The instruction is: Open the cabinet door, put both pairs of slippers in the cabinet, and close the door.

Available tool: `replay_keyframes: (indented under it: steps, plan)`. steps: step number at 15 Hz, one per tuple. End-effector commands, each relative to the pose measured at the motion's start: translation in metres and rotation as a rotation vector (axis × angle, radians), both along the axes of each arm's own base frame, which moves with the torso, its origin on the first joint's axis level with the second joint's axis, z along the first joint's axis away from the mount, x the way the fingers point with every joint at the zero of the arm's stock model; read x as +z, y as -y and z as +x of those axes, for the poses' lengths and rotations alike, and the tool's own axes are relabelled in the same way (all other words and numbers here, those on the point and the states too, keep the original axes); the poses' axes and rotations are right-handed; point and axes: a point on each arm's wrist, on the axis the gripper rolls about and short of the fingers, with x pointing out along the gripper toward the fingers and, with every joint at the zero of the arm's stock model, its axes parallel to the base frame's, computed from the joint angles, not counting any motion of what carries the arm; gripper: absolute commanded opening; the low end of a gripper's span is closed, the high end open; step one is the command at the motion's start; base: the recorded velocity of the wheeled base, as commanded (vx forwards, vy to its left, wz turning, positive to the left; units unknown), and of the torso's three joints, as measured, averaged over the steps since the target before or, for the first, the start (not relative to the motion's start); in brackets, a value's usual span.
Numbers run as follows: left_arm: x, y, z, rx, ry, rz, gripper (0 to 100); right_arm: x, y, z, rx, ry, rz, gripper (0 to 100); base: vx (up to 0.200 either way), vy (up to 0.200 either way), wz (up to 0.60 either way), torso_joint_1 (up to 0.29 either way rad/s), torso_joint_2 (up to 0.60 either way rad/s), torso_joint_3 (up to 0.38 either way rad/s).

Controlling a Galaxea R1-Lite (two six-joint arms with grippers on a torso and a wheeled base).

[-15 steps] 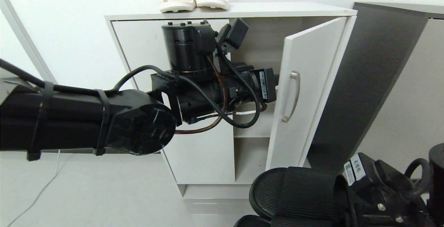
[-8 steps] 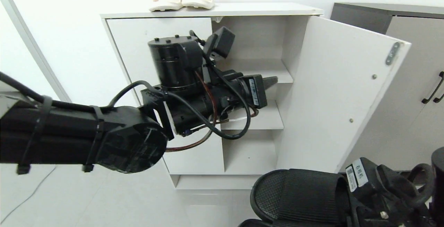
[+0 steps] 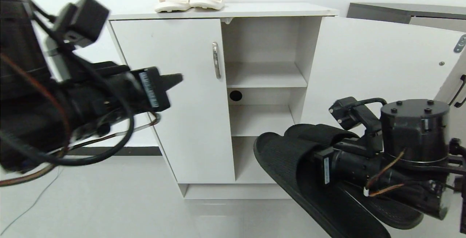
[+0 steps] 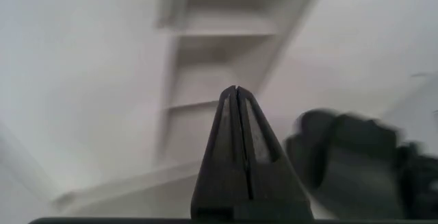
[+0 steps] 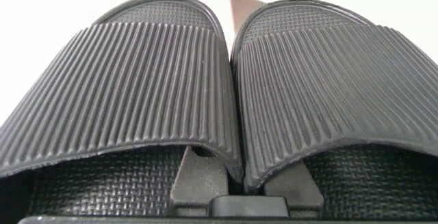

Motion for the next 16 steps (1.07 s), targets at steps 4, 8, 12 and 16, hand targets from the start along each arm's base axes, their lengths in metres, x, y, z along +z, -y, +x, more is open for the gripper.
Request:
replay_keyframes:
  steps: [4,8,12,16]
  plan:
    - [-0.051,-0.117,-0.138,0.709,0.037,0.112,0,-0.020,-0.018,0.023,-0.121,-0.001,-0.056,0,0.000,0.000,0.00,0.000,0.00,0.000]
    - [-0.146,-0.120,-0.184,0.698,0.028,0.181,0,-0.023,-0.018,0.022,-0.117,-0.009,-0.068,0,0.000,0.000,0.00,0.000,0.00,0.000]
    - [-0.210,-0.118,-0.201,0.618,0.098,0.216,0,-0.027,-0.018,0.022,-0.115,-0.017,-0.077,0,0.000,0.000,0.00,0.000,0.00,0.000]
    - [-0.216,-0.113,-0.202,0.381,0.083,0.191,0,-0.036,-0.021,0.025,-0.113,-0.022,-0.083,0,0.000,0.000,0.00,0.000,0.00,0.000]
